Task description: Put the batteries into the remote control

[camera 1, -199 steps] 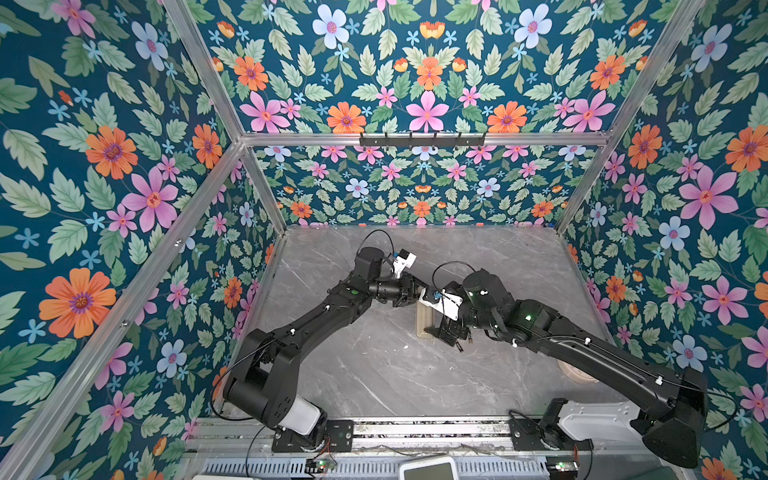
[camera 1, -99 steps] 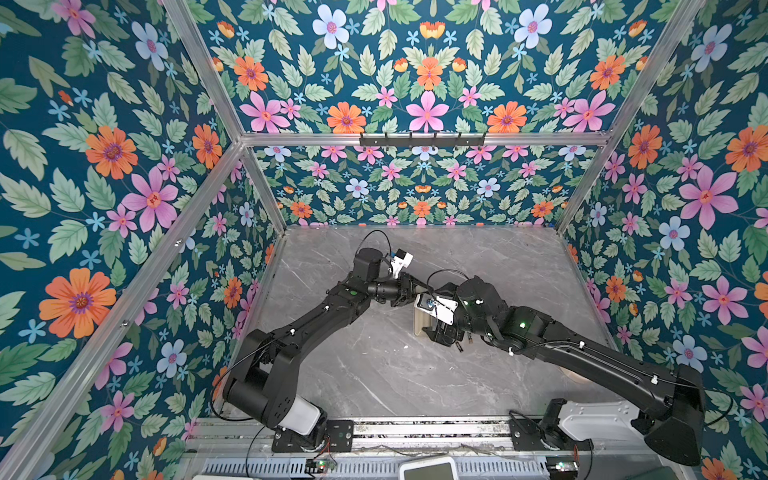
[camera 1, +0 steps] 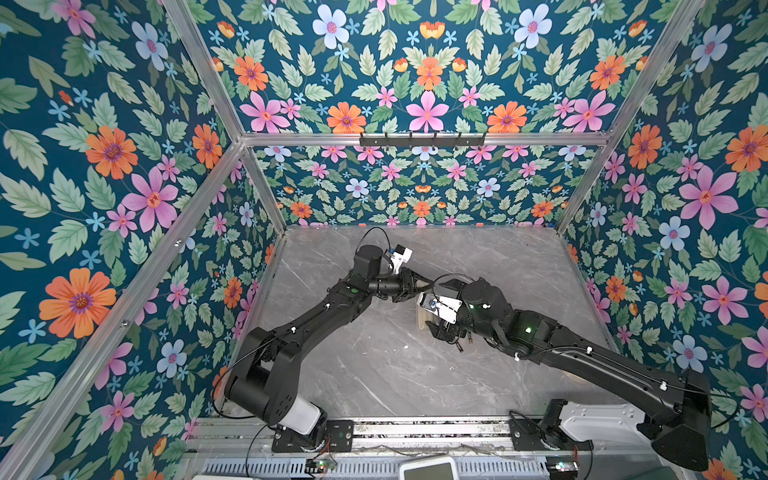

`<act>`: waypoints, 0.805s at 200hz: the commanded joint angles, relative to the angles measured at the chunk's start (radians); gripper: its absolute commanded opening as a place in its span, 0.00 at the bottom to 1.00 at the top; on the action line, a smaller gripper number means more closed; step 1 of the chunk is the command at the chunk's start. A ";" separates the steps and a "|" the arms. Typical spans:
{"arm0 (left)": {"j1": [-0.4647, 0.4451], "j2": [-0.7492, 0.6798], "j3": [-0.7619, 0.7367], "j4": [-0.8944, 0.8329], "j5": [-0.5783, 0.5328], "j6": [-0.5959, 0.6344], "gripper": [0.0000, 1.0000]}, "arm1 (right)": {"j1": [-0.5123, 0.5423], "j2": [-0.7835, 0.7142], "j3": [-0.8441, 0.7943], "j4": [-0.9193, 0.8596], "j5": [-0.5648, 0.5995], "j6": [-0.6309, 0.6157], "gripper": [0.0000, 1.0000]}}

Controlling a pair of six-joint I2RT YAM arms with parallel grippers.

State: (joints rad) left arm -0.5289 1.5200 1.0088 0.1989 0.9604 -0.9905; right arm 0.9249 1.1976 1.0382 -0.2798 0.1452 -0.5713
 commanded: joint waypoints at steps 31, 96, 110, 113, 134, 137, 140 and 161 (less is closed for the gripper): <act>0.012 0.006 0.001 -0.127 0.042 0.054 0.00 | -0.002 -0.015 -0.003 0.136 0.129 0.002 0.99; 0.028 0.017 0.017 -0.158 0.042 0.077 0.00 | 0.004 -0.071 -0.004 0.063 0.015 0.057 0.99; 0.029 0.017 0.019 -0.157 0.055 0.081 0.00 | 0.005 -0.096 0.002 -0.002 -0.071 0.105 0.99; 0.029 0.018 0.020 -0.157 0.059 0.081 0.00 | 0.005 -0.099 0.002 -0.008 -0.082 0.110 0.99; 0.029 0.017 0.021 -0.131 0.099 0.072 0.00 | 0.005 -0.115 -0.004 -0.032 -0.165 0.171 0.99; 0.028 0.017 0.022 -0.127 0.104 0.072 0.00 | 0.005 -0.116 -0.004 -0.031 -0.171 0.178 0.99; 0.029 0.016 0.022 -0.126 0.112 0.071 0.00 | 0.004 -0.117 -0.005 -0.029 -0.176 0.185 0.99; 0.029 0.009 0.018 -0.128 0.169 0.081 0.00 | 0.006 -0.114 -0.003 -0.030 -0.206 0.205 0.99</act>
State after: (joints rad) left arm -0.4995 1.5360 1.0248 0.0391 1.0397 -0.9314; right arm 0.9283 1.0836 1.0328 -0.2951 0.0269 -0.4351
